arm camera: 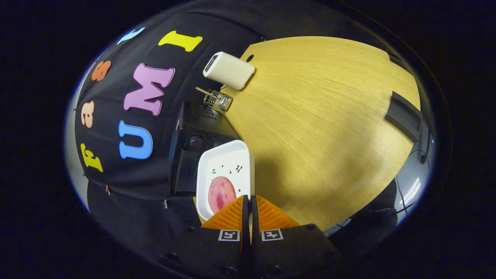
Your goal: Open the toaster oven, put the food inside, and close the toaster oven door.
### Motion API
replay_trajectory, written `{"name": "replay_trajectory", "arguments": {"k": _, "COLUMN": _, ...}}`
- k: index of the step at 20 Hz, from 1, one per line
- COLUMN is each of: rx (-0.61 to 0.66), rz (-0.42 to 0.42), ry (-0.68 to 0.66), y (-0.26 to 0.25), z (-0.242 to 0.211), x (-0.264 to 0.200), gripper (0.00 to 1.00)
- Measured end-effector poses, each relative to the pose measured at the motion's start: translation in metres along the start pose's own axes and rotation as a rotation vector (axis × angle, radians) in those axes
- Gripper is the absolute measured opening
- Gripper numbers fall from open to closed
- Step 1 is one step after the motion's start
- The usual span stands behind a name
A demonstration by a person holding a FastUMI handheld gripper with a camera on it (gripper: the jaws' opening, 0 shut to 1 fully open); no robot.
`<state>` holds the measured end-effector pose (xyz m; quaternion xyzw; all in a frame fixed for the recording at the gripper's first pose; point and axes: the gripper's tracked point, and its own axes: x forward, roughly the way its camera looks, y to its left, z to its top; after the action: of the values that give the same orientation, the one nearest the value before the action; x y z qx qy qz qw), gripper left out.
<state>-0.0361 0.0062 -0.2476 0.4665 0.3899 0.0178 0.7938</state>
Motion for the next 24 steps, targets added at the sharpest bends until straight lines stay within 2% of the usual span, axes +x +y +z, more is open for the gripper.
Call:
{"name": "replay_trajectory", "arguments": {"k": 12, "rx": -0.057, "rz": 0.034, "ry": 0.083, "y": 0.094, "z": -0.06, "x": 0.116, "gripper": 0.06}}
{"name": "replay_trajectory", "arguments": {"k": 17, "rx": -0.028, "rz": 0.057, "ry": -0.018, "y": 0.131, "z": -0.054, "x": 0.158, "gripper": 0.06}}
{"name": "replay_trajectory", "arguments": {"k": 24, "rx": 0.153, "rz": 0.005, "ry": -0.156, "y": 0.133, "z": -0.04, "x": 0.209, "gripper": 0.05}}
